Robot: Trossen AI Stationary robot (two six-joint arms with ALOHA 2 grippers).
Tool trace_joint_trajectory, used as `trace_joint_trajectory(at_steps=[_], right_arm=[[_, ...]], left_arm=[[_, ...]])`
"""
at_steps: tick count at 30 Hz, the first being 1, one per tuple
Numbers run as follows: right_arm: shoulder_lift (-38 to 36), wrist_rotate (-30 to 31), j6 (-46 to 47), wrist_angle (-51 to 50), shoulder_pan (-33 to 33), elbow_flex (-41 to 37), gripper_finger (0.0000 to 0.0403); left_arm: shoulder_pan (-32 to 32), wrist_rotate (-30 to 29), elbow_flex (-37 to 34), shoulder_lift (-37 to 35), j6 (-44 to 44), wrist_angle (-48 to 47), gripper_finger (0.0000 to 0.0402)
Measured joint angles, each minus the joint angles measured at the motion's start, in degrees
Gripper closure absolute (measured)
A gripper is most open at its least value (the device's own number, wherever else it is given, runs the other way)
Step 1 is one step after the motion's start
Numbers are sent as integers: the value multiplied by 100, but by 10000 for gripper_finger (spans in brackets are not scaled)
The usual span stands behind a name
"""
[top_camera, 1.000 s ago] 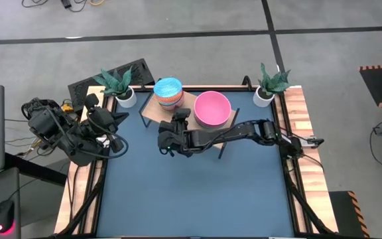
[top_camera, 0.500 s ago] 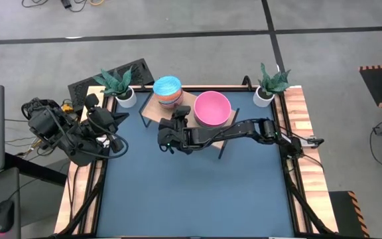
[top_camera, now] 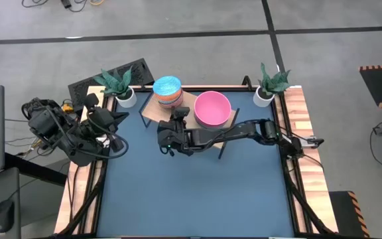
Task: Place and stack bowls onto a shelf
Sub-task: Stack the printed blue bowl on the printed orange bowl on the shelf, then return to Home Position
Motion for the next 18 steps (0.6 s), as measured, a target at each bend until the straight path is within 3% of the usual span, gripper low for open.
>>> trace_joint_trajectory(at_steps=[6,9,11,15,18], right_arm=[[-1012,-1,74,17,327,391,371],[-1860,-253,664,-601,387,385,374],[-2481,-1029,1637,-1537,397,387,376],[-3535,-3561,3607,-3609,80,307,376],[-4038,-4092,4193,-4284,-121,-191,376]], left_arm=[[-13,-408,0,-40,154,3,402],[-84,-641,0,-194,264,0,401],[-155,-788,-20,-351,304,12,401],[-421,-1319,-516,-965,-152,102,401],[-712,-1635,-1304,-1615,-816,243,401]])
